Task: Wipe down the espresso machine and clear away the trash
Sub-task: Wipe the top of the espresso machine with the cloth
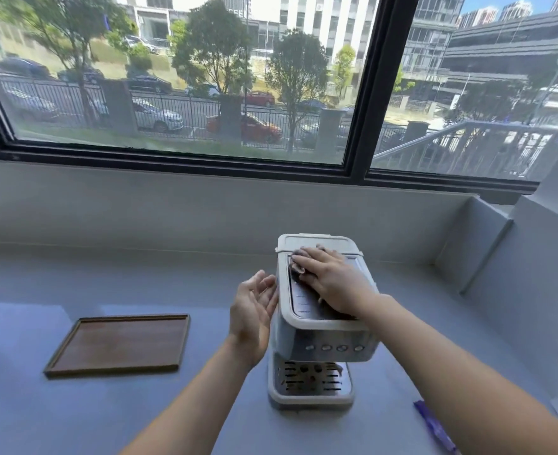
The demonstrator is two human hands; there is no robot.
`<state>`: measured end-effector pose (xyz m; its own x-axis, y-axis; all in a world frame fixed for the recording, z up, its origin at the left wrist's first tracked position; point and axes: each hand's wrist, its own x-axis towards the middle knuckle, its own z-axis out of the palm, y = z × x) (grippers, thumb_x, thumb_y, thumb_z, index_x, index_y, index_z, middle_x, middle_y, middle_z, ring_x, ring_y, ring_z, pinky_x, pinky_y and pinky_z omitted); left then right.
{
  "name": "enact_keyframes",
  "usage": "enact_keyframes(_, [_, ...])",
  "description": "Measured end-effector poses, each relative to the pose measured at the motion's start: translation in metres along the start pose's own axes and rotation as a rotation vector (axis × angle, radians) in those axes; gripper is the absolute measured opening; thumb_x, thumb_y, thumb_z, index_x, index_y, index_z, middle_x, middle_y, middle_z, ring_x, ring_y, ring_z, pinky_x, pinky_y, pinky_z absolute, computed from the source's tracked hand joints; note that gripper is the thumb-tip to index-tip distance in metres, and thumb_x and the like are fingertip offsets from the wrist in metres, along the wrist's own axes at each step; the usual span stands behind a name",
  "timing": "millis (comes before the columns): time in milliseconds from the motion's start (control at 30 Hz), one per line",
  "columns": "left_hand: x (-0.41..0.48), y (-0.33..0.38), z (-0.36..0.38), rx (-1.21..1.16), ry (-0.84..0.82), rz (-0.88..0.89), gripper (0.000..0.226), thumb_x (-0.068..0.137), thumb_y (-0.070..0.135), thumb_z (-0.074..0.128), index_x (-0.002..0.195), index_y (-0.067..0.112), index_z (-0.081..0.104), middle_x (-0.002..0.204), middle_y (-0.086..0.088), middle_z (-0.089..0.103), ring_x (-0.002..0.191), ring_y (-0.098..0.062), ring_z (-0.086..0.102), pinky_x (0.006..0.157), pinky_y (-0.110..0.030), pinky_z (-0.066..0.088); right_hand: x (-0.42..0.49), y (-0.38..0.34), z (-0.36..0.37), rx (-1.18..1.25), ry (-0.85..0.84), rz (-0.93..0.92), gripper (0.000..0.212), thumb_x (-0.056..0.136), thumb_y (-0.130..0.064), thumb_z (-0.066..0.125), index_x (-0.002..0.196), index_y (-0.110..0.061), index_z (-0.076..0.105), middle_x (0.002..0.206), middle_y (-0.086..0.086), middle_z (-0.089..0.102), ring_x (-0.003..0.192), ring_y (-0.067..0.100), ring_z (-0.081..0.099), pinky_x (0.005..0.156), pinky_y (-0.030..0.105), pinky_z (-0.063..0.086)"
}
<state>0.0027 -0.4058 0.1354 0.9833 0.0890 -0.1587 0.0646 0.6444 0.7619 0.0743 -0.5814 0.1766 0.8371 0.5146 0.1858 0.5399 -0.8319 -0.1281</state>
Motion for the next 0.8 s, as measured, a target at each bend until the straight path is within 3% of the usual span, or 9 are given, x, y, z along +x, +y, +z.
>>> enact_keyframes(100, [-0.003,0.003,0.008,0.326,-0.146,0.088,0.035,0.094,0.009,0.041,0.114,0.022,0.068,0.110,-0.003,0.074,0.108,-0.016,0.067,0.093,-0.029,0.052,0.008,0.019,0.001,0.004,0.034,0.125,0.043,0.103,-0.042,0.040,0.143,-0.030,0.047,0.157,-0.005,0.035,0.145,0.020,0.029,0.120,0.033,0.014])
enact_keyframes(200, [-0.001,0.002,0.012,0.692,-0.215,0.168,0.048,0.081,0.018,0.048,0.128,0.016,0.060,0.127,-0.008,0.062,0.120,-0.024,0.057,0.104,-0.044,0.046,-0.012,0.026,0.000,0.027,0.166,0.208,0.034,0.101,-0.037,0.047,0.132,-0.027,0.058,0.147,-0.007,0.049,0.132,0.024,0.045,0.113,0.033,0.028])
enact_keyframes(267, [-0.005,0.004,0.014,0.738,-0.161,0.168,0.054,0.078,0.023,0.046,0.130,0.017,0.058,0.132,-0.007,0.056,0.125,-0.023,0.052,0.108,-0.049,0.041,-0.038,0.025,0.001,0.063,0.277,0.292,0.028,0.099,-0.033,0.052,0.125,-0.028,0.063,0.139,-0.009,0.057,0.123,0.025,0.051,0.105,0.031,0.032])
enact_keyframes(367, [-0.009,0.010,0.015,0.629,-0.219,0.138,0.045,0.079,0.011,0.037,0.112,0.012,0.068,0.118,-0.015,0.067,0.114,-0.032,0.060,0.101,-0.050,0.048,-0.074,0.012,0.005,0.065,0.409,0.298,0.021,0.096,-0.026,0.059,0.116,-0.025,0.068,0.130,-0.007,0.063,0.114,0.025,0.053,0.097,0.032,0.037])
enact_keyframes(500, [-0.009,0.015,0.009,0.342,-0.125,0.035,0.046,0.092,0.010,0.030,0.097,0.020,0.075,0.104,-0.002,0.075,0.098,-0.012,0.069,0.086,-0.023,0.055,-0.084,-0.028,0.007,0.017,0.471,0.113,0.016,0.092,-0.022,0.066,0.108,-0.024,0.070,0.120,-0.007,0.067,0.103,0.025,0.062,0.088,0.035,0.045])
enact_keyframes(567, [-0.002,0.012,-0.004,0.233,-0.040,-0.017,0.038,0.097,0.013,0.031,0.114,0.016,0.065,0.112,-0.005,0.071,0.106,-0.014,0.067,0.095,-0.027,0.052,-0.077,-0.057,0.012,0.007,0.400,-0.072,0.021,0.092,-0.026,0.063,0.112,-0.029,0.066,0.127,-0.010,0.062,0.105,0.024,0.060,0.087,0.037,0.046])
enact_keyframes(667, [-0.007,0.002,-0.036,0.202,0.081,-0.068,0.040,0.100,0.017,0.033,0.135,0.007,0.050,0.127,-0.015,0.063,0.123,-0.026,0.058,0.111,-0.040,0.041,-0.064,-0.073,0.014,-0.231,0.267,-0.402,0.020,0.096,-0.037,0.051,0.109,-0.031,0.064,0.135,-0.004,0.057,0.123,0.028,0.051,0.095,0.043,0.044])
enact_keyframes(733, [-0.015,-0.011,-0.061,0.225,0.145,-0.090,0.041,0.101,0.017,0.033,0.137,0.007,0.049,0.126,-0.013,0.062,0.124,-0.025,0.056,0.111,-0.040,0.040,-0.054,-0.073,0.007,-0.377,0.106,-0.594,0.025,0.099,-0.037,0.041,0.099,-0.029,0.064,0.125,-0.005,0.060,0.126,0.028,0.048,0.098,0.044,0.040])
enact_keyframes(800, [-0.024,-0.026,-0.077,0.255,0.190,-0.128,0.040,0.101,0.016,0.035,0.136,0.007,0.051,0.124,-0.010,0.063,0.122,-0.023,0.056,0.110,-0.039,0.041,-0.037,-0.077,-0.004,-0.504,-0.074,-0.686,0.030,0.096,-0.037,0.037,0.091,-0.029,0.066,0.107,-0.007,0.063,0.112,0.025,0.054,0.092,0.043,0.041])
